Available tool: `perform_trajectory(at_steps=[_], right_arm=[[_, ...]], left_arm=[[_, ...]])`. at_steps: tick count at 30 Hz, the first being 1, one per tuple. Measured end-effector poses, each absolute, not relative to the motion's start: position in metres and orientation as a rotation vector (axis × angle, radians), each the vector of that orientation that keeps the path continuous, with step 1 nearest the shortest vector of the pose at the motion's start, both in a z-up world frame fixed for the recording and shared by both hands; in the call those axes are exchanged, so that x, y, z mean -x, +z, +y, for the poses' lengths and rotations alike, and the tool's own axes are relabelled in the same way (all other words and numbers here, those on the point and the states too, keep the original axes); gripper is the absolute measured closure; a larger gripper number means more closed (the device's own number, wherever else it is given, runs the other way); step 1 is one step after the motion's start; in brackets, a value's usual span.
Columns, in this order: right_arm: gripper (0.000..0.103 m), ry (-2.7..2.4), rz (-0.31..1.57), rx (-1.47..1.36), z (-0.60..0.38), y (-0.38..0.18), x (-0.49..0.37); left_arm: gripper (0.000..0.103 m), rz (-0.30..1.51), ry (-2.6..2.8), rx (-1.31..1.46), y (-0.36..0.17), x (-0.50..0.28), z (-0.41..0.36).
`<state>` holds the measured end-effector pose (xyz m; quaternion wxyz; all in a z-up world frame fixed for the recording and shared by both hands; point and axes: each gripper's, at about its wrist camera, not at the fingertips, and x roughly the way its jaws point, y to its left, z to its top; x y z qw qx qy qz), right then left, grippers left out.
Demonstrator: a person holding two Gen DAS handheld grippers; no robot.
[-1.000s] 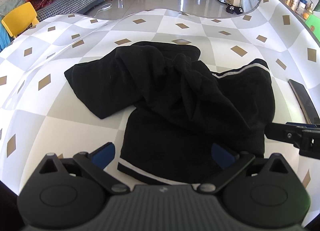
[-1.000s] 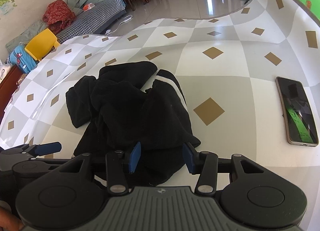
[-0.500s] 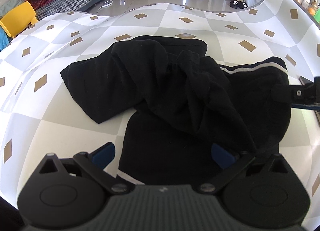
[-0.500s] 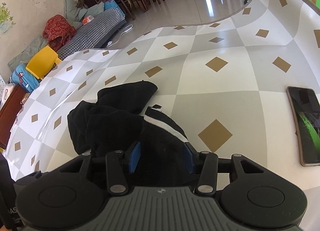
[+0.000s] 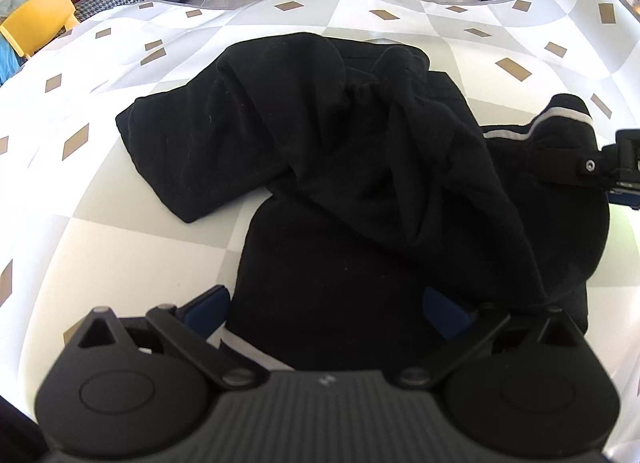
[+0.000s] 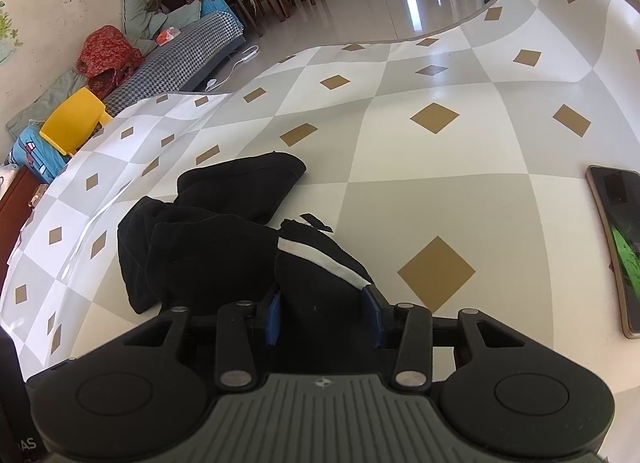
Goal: Fold clothes
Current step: 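Move the right tool onto the striped pant leg and close on it, then lift the striped leg up off the mat with the right tool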
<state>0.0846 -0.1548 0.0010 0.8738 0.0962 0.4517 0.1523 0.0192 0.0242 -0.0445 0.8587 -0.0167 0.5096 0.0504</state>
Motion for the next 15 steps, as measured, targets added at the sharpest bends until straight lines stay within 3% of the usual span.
perform_trajectory(at_steps=[5, 15], right_arm=[[0.078, 0.278, 0.992, -0.199, -0.156, -0.009, -0.085], [0.076, 0.247, 1.028, -0.215, -0.155, -0.020, -0.087]], left_arm=[[0.000, 1.071, 0.113, 0.041, -0.047, -0.019, 0.024], [0.000, 1.072, 0.115, 0.056, -0.049, -0.017, 0.024]])
